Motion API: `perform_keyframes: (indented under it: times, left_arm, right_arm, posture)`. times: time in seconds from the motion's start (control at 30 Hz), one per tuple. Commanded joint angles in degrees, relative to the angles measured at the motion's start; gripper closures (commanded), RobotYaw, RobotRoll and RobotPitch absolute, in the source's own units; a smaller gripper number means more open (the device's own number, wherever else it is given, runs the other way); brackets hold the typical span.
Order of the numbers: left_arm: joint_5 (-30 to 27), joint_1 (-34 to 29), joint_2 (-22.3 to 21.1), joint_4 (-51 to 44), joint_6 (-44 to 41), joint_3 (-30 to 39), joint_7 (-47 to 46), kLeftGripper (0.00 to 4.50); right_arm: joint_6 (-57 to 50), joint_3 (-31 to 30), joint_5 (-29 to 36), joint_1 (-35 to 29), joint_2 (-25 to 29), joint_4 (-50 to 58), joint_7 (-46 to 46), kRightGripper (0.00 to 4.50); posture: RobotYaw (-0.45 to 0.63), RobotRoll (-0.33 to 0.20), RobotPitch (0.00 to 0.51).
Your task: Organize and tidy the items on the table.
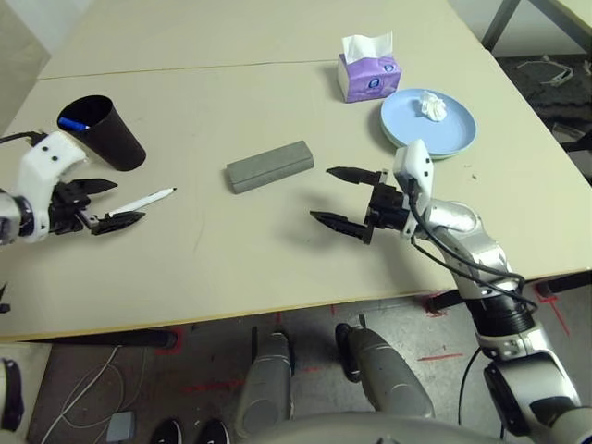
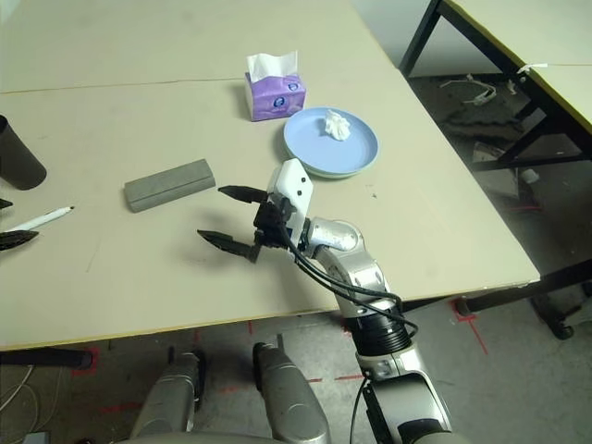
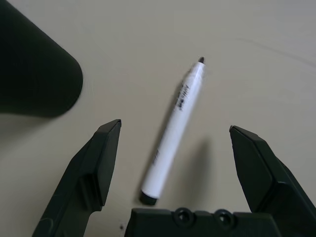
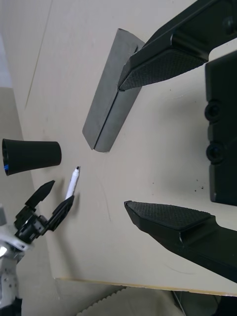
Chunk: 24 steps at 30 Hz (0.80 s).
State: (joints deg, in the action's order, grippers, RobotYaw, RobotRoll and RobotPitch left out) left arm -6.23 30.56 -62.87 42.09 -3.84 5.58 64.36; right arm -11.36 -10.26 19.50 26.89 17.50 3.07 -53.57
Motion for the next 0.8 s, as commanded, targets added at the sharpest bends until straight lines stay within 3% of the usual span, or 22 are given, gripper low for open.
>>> perform_keyframes:
  times: [0.03, 0.43, 0.8]
  left_arm:
    - [2.9, 2.0, 1.4, 5.6, 2.7, -1.8, -1.3, 0.04]
    - [6.7, 4.6, 3.5, 16.7, 7.9, -3.8, -1.7, 0.04]
    - [7.9, 3.1, 2.4, 15.7, 11.5, -6.0, 5.3, 3.61]
  right_arm:
    - [-0.5, -1.0, -0.1, -0.6, -0.2, 1.6, 0.3, 0.0]
    - [-1.9, -0.6, 1.1, -0.2, -1.0, 3.5, 1.1, 0.0]
    - [-3.1, -0.8, 1.9, -0.6, -1.6, 5.0, 1.5, 0.0]
  posture:
    - [-0.18, 0.0, 0.223]
    - [-0.19, 0.0, 0.222]
    - [-0.19, 0.0, 0.22]
